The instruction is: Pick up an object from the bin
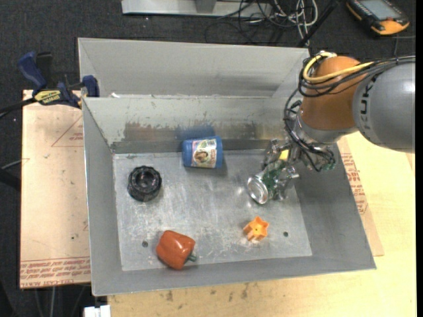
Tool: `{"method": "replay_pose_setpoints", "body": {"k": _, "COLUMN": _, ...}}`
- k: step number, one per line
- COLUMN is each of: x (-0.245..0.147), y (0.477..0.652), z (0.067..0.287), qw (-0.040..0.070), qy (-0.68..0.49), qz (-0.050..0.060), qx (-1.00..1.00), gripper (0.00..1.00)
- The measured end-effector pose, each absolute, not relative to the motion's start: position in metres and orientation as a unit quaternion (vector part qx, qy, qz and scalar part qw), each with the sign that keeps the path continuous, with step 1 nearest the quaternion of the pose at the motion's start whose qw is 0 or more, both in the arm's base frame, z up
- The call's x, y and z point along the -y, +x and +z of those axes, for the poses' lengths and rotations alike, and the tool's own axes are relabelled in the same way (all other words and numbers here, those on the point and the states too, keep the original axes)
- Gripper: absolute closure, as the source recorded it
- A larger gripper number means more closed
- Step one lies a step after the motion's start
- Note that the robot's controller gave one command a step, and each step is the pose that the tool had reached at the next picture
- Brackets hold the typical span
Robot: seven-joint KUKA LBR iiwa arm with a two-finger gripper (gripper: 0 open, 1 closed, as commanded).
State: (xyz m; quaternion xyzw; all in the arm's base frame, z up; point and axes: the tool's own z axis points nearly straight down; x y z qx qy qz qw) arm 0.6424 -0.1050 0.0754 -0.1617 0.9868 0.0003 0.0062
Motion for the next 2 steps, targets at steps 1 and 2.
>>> {"method": "replay_pose_setpoints", "body": {"k": 1, "x": 0.105, "y": 0.6425, "z": 0.0759, "qw": 0.006, "qy": -0.162, "qz": 0.0, "qx": -0.987, "gripper": 1.0}}
{"method": "replay_pose_setpoints", "body": {"k": 2, "x": 0.105, "y": 0.6413, "z": 0.0791, "qw": 0.003, "qy": -0.162, "qz": 0.0, "qx": -0.987, "gripper": 1.0}}
